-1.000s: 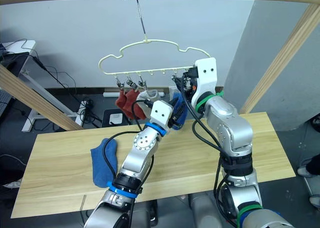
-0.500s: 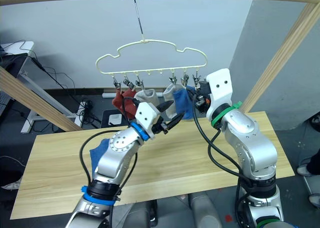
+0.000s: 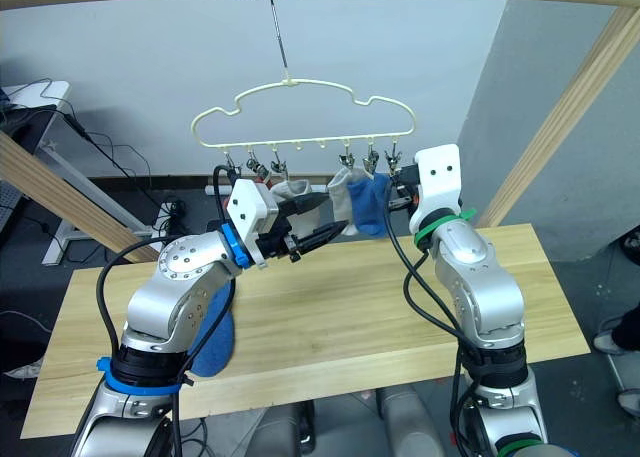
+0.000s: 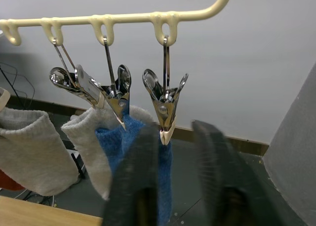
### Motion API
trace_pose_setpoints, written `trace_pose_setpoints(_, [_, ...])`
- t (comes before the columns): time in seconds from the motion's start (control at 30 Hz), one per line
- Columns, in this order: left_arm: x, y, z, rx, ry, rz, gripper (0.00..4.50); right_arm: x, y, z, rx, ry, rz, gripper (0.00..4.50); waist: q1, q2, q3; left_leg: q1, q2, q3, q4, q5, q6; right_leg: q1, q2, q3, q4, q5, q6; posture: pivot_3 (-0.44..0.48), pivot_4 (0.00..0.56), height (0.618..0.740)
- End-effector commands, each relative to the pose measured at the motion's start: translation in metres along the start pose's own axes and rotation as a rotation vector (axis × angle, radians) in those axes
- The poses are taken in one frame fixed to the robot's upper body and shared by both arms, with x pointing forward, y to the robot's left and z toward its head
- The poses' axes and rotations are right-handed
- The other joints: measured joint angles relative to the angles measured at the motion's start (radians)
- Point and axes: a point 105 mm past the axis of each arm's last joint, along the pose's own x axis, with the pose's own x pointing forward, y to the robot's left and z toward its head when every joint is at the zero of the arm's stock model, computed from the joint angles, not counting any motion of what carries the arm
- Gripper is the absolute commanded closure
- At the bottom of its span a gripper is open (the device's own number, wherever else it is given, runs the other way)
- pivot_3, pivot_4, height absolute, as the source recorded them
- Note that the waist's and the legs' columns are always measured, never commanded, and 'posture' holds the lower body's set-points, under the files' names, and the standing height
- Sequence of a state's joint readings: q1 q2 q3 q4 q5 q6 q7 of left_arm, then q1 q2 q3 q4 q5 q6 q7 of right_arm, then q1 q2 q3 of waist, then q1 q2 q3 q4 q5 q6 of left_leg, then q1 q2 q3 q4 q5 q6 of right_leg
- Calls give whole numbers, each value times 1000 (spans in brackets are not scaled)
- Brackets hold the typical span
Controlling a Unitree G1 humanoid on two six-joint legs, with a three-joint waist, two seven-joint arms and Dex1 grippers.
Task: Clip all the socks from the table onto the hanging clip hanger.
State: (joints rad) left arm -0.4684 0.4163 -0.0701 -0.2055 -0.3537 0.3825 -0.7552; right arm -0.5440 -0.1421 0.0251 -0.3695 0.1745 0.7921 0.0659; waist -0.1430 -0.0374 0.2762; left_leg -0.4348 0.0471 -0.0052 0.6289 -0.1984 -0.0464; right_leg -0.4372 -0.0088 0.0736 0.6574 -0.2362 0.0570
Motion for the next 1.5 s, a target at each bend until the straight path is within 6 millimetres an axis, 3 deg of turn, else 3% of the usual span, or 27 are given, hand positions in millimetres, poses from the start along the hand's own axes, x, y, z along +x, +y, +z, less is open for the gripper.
trace_pose_setpoints(0.03, [-2, 1, 13, 36, -40, -1, 1489, 0, -2, 18, -11, -69, -13, 2227, 0, 0, 0, 0, 0, 0, 0, 0, 0, 0, 0, 0, 0, 0, 0, -186, 261, 740])
trace_pose_setpoints(0.07, [-2, 2, 12, 38, -38, 1, 1489, 1, -1, 18, -10, -68, -10, 1930, 0, 0, 0, 0, 0, 0, 0, 0, 0, 0, 0, 0, 0, 0, 0, -186, 261, 740])
trace_pose_setpoints(0.67, [-1, 7, 5, 50, -27, 10, 1489, 28, 1, 21, 8, -105, -51, 1930, 1, 0, 0, 0, 0, 0, 0, 0, 0, 0, 0, 0, 1, 0, 0, -181, 258, 740])
trace_pose_setpoints(1.4, [0, 5, 5, 58, -15, 13, 1489, 37, 14, 29, 170, -117, -124, 1930, 2, 0, 0, 0, 0, 0, 0, 0, 0, -1, 0, 0, 2, 1, -2, -178, 258, 740])
trace_pose_setpoints(1.5, [0, 5, 5, 57, -12, 14, 1489, 38, 15, 29, 179, -116, -122, 2843, 2, 0, 0, 0, 0, 0, 0, 0, 0, -1, 0, 0, 2, 1, -2, -177, 259, 740])
